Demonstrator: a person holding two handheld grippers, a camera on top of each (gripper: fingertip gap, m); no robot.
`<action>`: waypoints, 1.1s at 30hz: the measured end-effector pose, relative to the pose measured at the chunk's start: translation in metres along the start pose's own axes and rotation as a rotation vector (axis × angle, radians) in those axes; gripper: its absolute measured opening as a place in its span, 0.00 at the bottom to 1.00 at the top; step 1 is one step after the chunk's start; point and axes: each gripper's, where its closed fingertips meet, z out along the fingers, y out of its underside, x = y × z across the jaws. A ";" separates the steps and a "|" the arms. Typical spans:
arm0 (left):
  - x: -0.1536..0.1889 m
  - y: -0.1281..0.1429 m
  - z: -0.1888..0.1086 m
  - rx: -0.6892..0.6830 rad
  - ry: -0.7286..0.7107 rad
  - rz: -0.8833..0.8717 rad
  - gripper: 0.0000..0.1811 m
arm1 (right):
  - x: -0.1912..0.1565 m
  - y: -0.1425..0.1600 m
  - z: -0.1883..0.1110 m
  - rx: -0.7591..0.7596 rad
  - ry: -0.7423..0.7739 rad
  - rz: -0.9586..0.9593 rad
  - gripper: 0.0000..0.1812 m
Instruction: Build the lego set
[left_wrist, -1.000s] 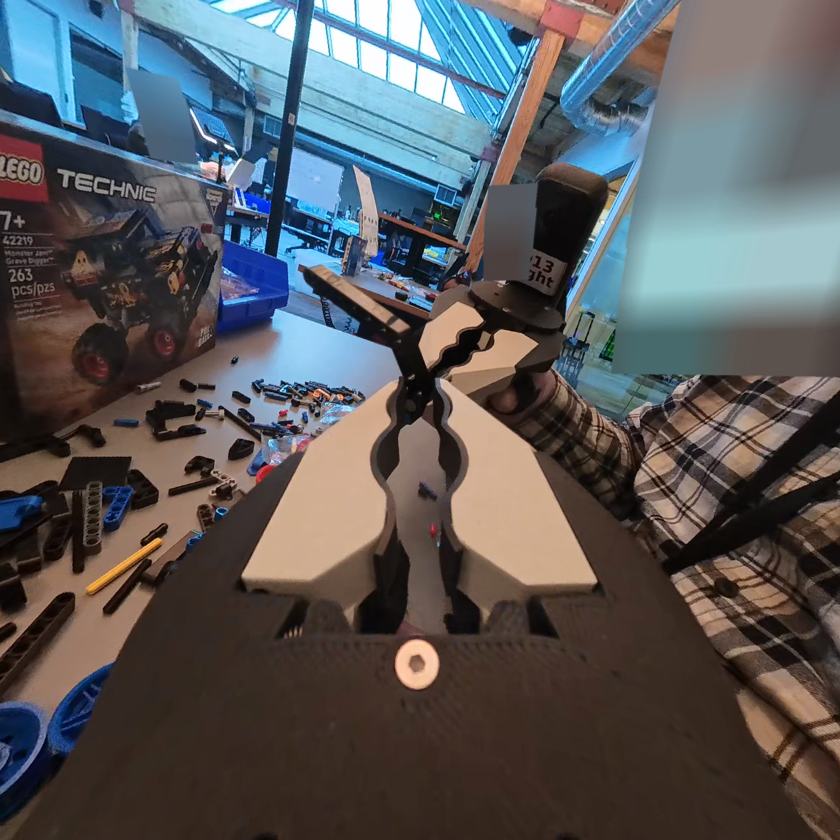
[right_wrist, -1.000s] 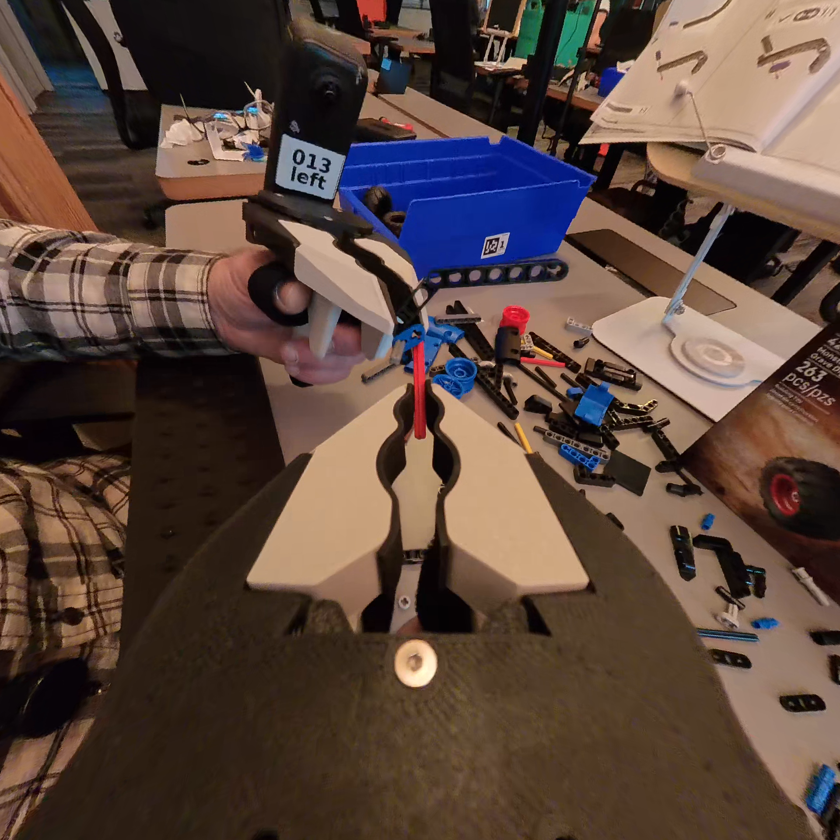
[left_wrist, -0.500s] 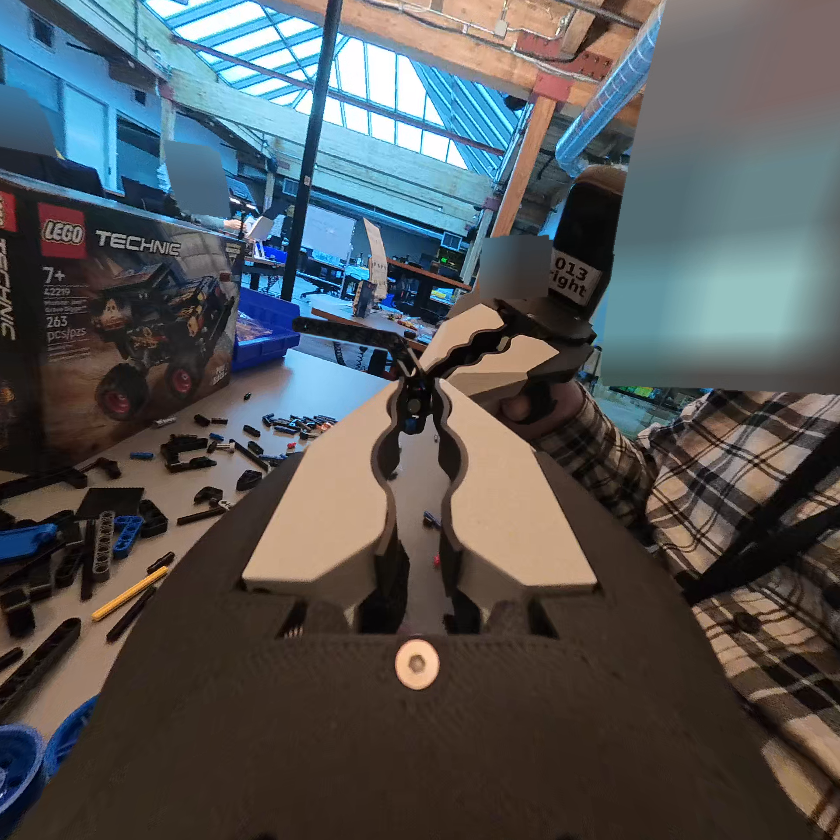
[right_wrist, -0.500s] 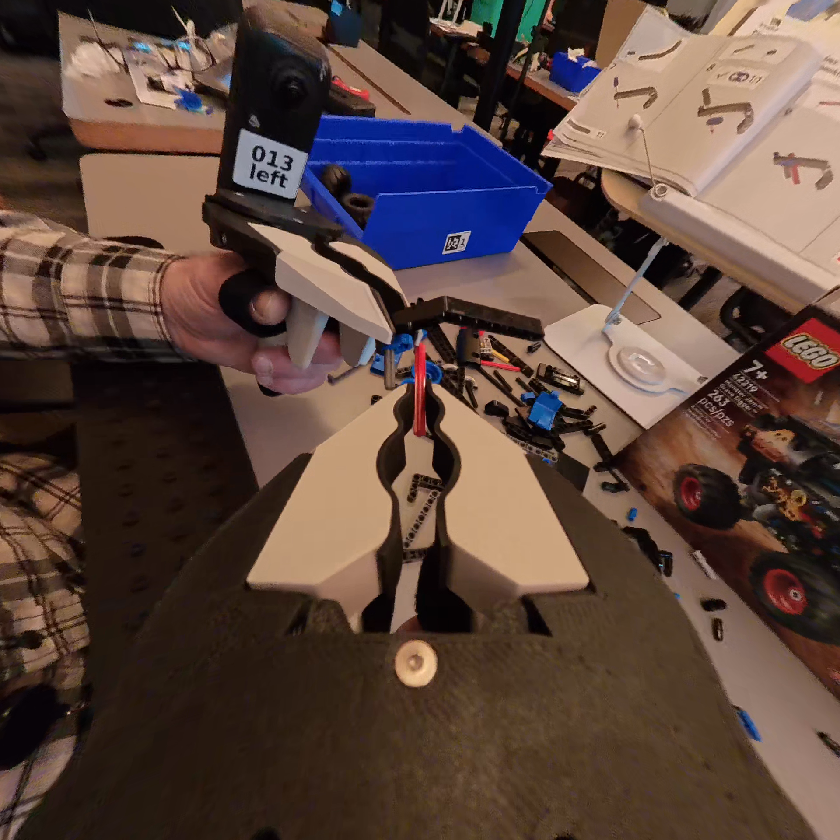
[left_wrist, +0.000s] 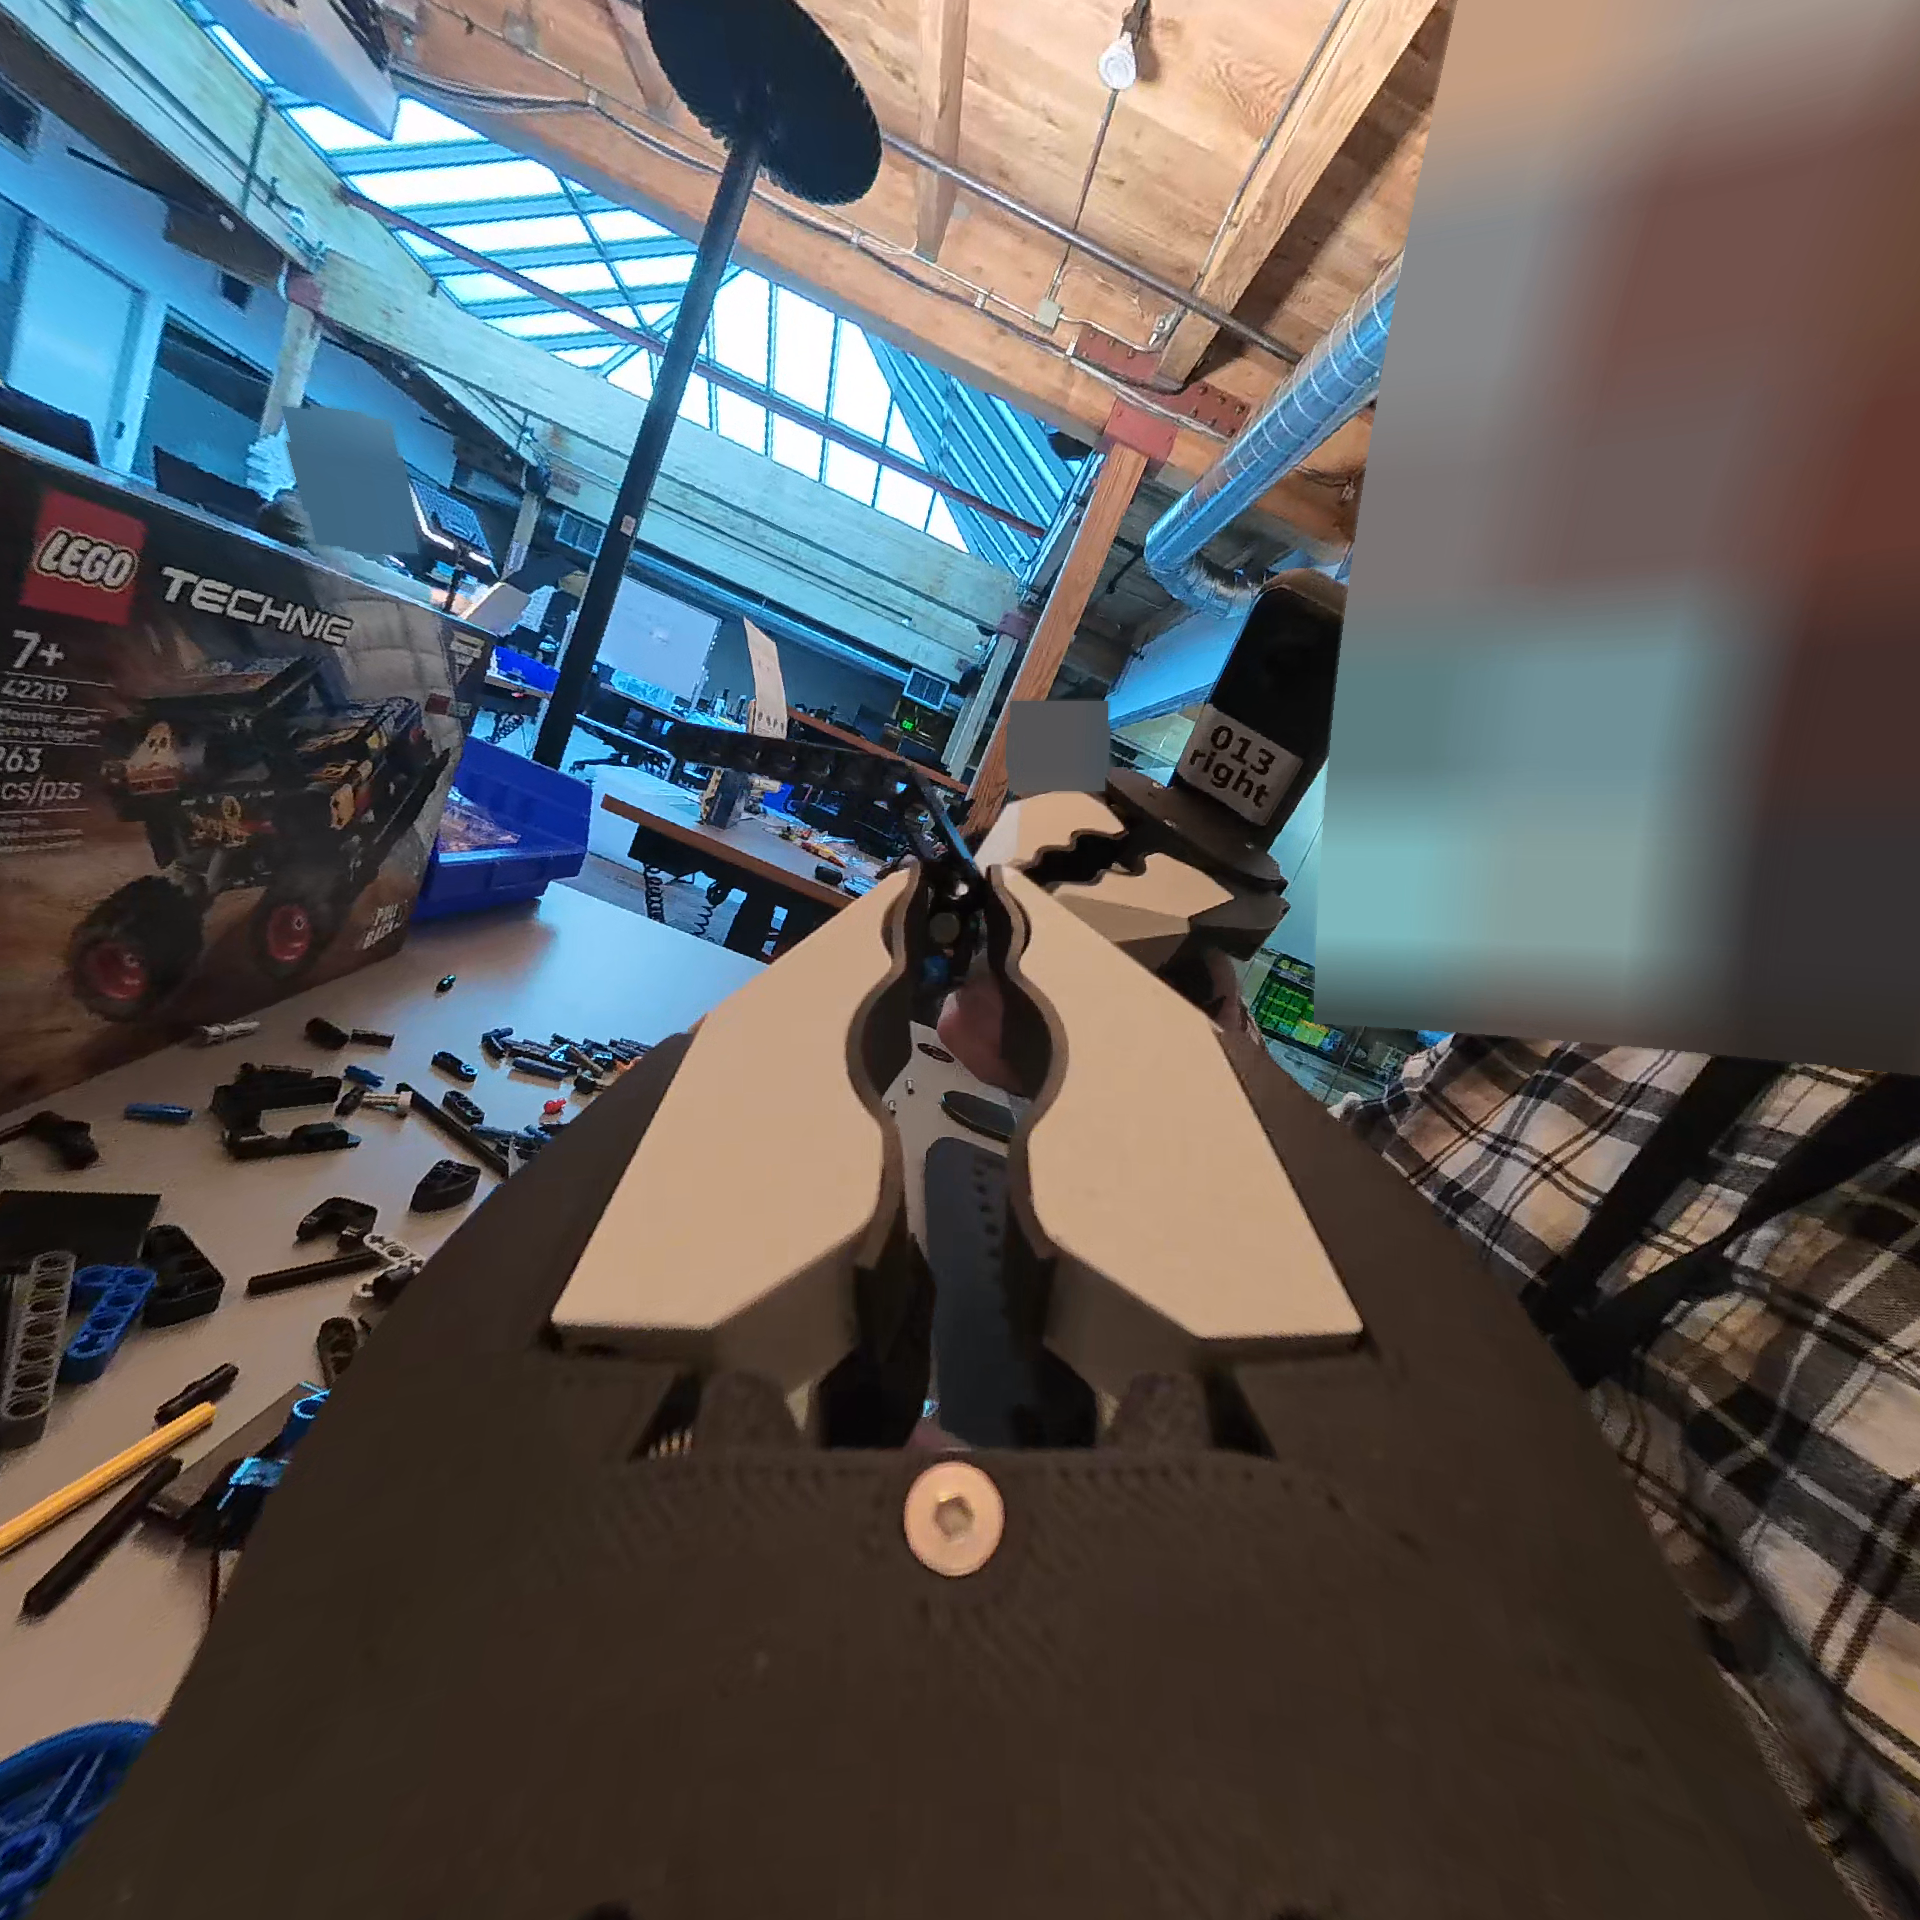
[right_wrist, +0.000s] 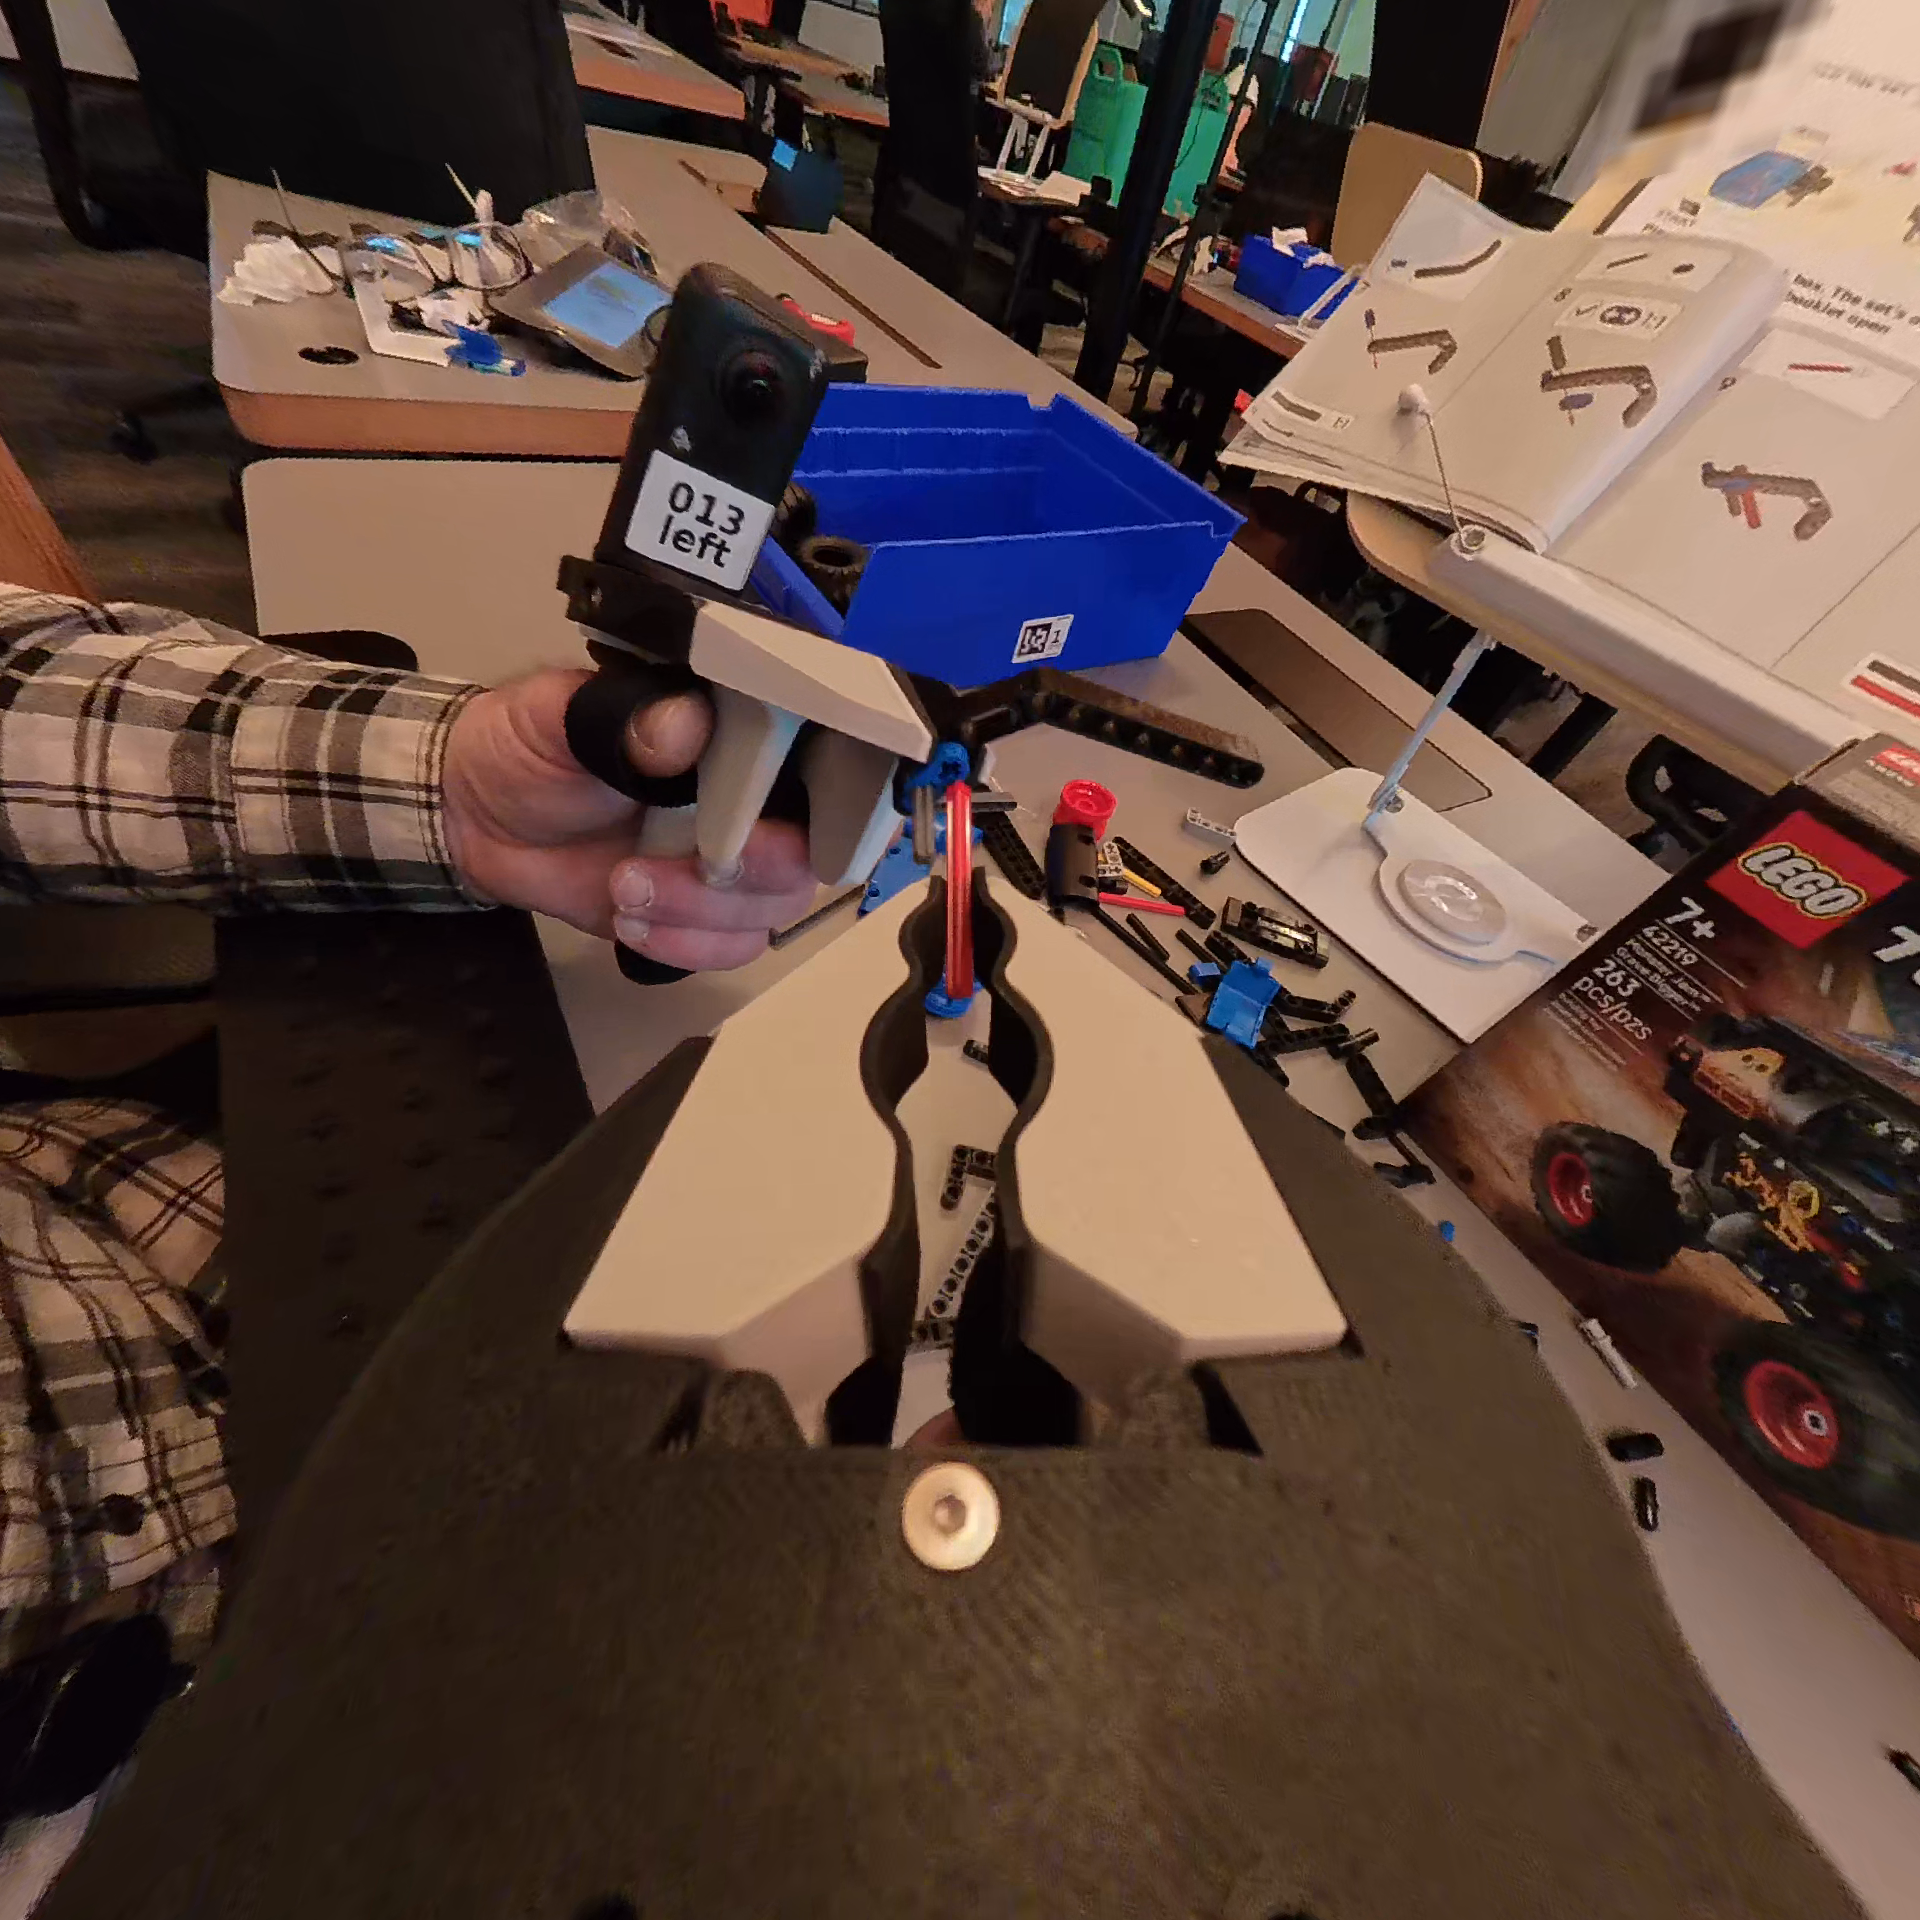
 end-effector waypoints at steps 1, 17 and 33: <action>0.000 0.000 0.000 -0.002 0.003 0.000 0.05 | 0.000 -0.001 -0.001 0.003 0.001 -0.009 0.01; 0.001 0.002 0.004 -0.027 -0.004 0.033 0.05 | 0.002 -0.003 -0.003 -0.045 0.043 -0.244 0.01; -0.001 0.000 0.006 -0.019 -0.003 0.001 0.05 | 0.007 -0.006 -0.003 -0.117 0.256 -0.639 0.01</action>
